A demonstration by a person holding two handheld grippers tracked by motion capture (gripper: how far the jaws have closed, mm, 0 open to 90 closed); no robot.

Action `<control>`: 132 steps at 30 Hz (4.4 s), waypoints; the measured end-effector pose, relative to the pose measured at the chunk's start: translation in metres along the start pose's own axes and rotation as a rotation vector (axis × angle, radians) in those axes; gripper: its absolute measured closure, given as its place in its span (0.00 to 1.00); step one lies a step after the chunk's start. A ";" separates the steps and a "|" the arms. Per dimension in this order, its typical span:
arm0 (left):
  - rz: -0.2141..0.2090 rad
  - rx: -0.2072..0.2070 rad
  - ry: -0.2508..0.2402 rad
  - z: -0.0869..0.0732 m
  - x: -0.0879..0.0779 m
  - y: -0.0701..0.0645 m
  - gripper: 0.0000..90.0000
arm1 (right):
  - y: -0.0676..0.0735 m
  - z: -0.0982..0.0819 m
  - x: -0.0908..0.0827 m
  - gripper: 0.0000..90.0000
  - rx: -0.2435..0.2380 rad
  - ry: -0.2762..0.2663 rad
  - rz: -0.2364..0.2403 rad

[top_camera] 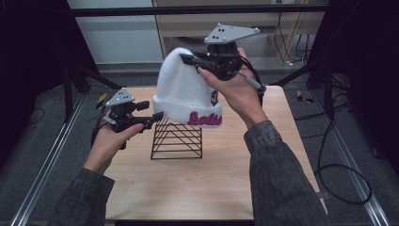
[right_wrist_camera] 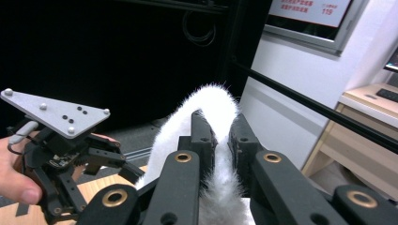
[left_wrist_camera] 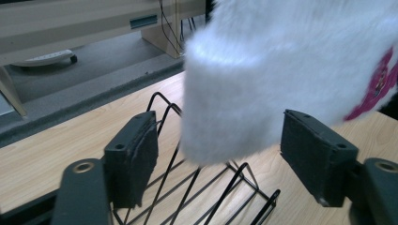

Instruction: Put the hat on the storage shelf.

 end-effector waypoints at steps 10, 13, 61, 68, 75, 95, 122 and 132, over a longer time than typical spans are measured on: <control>-0.006 -0.016 -0.023 0.001 -0.003 0.004 0.61 | 0.006 0.002 0.016 0.93 -0.005 0.007 0.038; -0.015 -0.008 -0.016 0.001 -0.003 0.003 0.68 | 0.006 0.003 0.017 0.93 -0.003 0.007 0.042; 0.154 0.045 0.032 -0.020 0.000 0.005 0.85 | -0.014 -0.050 0.055 0.93 0.050 0.137 0.039; 0.157 0.036 0.030 -0.030 0.001 0.008 0.85 | -0.009 -0.052 0.057 0.93 0.030 0.147 0.049; 0.168 0.050 0.037 -0.037 -0.003 0.007 0.86 | 0.001 -0.051 0.059 0.93 -0.001 0.163 0.056; 0.160 0.037 0.059 -0.055 -0.003 0.009 0.86 | 0.004 -0.073 0.058 0.93 0.009 0.202 0.065; 0.137 0.014 0.082 -0.086 -0.001 0.014 0.92 | 0.021 -0.083 0.062 0.92 -0.019 0.265 0.117; 0.134 -0.006 0.099 -0.100 0.002 0.017 0.92 | 0.030 -0.092 0.067 0.92 -0.024 0.293 0.134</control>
Point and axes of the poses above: each handheld gripper's, and its own axes: x roughly forward along the jaws, z roughly out of its top, y roughly to its left, the point moved 1 cm from there along x, roughly forward along the jaws, and after that the axes turned 3 degrees about y, right-handed, at the moved point
